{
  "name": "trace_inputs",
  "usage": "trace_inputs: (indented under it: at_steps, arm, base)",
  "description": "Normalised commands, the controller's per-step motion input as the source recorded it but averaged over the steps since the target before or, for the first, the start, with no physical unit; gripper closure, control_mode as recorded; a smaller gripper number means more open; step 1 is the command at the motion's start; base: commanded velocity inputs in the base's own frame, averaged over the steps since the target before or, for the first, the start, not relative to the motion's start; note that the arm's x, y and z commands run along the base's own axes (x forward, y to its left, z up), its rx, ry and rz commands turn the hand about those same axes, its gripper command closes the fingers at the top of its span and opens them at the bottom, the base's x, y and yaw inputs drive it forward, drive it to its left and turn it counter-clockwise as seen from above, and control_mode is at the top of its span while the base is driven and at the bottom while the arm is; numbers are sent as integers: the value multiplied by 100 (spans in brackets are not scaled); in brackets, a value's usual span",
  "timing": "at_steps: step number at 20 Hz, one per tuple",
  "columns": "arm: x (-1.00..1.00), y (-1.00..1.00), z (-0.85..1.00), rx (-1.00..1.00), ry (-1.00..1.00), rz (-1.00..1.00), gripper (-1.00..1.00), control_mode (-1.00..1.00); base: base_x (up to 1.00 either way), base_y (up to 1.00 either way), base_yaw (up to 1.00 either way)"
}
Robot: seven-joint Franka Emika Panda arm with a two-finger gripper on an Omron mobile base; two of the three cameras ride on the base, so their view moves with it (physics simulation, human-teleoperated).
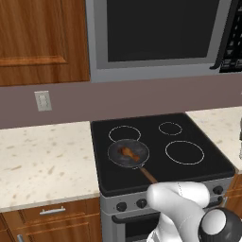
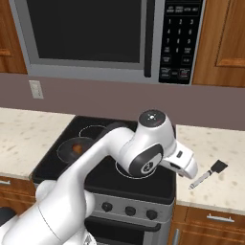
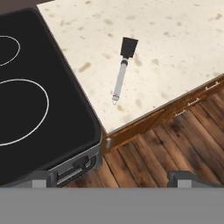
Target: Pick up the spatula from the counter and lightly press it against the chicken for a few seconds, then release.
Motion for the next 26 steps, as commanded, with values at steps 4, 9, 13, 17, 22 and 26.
trace_inputs:
  at_steps: [4,9,13,17,22,26]
  arm:
    - [10,-15,-18,0,0,-7,-100,-100]
    - [15,-15,-22,4,-1,-6,-100,-100]
    - [20,-3,-14,5,0,-2,-100,-100]
    - [26,0,-11,2,0,0,-100,-100]
    - [27,-3,-11,0,0,0,-100,-100]
    - [26,-12,-17,0,0,0,-100,-100]
  base:
    - [0,0,0]
    - [0,0,0]
    - [0,0,0]
    - [0,0,0]
    - [0,0,0]
    - [0,0,0]
